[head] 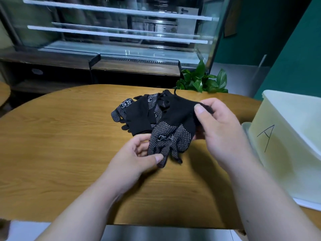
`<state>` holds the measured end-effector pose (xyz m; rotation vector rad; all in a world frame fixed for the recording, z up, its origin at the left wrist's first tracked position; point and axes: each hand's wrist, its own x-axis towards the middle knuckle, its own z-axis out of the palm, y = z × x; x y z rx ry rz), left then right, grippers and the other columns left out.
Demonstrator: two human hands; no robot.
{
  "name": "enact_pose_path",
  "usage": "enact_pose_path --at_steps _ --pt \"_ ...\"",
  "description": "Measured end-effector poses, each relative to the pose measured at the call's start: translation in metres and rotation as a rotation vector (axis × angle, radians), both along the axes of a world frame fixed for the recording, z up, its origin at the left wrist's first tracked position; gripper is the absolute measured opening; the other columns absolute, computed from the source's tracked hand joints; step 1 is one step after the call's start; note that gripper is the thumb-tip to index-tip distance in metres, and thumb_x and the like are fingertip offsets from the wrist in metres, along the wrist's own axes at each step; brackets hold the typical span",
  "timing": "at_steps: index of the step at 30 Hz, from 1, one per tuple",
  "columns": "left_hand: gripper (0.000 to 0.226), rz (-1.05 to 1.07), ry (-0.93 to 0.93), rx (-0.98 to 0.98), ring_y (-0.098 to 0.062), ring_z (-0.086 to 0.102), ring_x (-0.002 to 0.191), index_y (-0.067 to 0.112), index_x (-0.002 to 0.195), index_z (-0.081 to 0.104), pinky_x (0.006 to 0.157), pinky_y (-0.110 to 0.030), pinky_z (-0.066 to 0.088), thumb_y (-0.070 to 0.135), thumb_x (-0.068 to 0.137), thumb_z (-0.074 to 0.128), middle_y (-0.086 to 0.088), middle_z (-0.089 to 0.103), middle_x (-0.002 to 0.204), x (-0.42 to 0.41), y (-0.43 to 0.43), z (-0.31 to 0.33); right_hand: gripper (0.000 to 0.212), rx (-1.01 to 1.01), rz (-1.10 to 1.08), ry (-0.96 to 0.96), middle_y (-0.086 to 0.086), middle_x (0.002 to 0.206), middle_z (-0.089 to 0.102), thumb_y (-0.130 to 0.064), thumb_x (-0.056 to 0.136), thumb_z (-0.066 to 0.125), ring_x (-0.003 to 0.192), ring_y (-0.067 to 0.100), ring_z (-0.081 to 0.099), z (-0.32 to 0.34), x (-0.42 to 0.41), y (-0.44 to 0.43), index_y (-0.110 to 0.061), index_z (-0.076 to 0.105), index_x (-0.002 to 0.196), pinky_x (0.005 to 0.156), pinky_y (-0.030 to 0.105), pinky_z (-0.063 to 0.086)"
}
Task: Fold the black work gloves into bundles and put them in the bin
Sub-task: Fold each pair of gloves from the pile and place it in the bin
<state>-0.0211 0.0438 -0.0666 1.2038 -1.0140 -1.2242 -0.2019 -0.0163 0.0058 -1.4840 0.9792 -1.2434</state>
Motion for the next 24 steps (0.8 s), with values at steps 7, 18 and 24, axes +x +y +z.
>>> enact_pose_path --at_steps 7,18,24 --pt "0.04 0.206 -0.238 -0.073 -0.007 0.062 0.112 0.023 0.107 0.068 0.104 -0.033 0.046 -0.01 0.086 0.063 0.006 0.072 0.111 0.023 -0.003 0.004 0.006 -0.372 0.193 0.582 -0.022 0.095 0.068 -0.029 0.092 0.065 0.089 0.002 0.063 -0.018 -0.004 0.003 -0.034 0.068 0.096 0.079 0.024 0.047" --pt "0.021 -0.166 -0.999 -0.204 0.004 0.053 0.104 0.039 0.093 0.067 0.092 -0.014 0.038 0.019 0.087 0.071 0.023 0.059 0.103 0.033 0.016 -0.01 0.021 -0.2 0.624 1.019 -0.026 0.11 0.064 -0.037 0.088 0.068 0.108 -0.008 0.054 -0.045 -0.015 0.033 -0.035 0.072 0.108 0.093 0.014 0.041" --pt "0.05 -0.342 -1.203 -0.135 0.001 0.017 0.144 0.044 0.129 0.055 0.12 -0.028 0.016 0.049 0.083 0.073 0.026 0.029 0.151 0.024 0.013 -0.016 0.023 -0.218 0.043 0.992 -0.026 0.107 0.057 -0.042 0.093 0.063 0.113 0.0 0.048 -0.069 -0.012 0.016 -0.037 0.065 0.115 0.093 0.022 0.039"
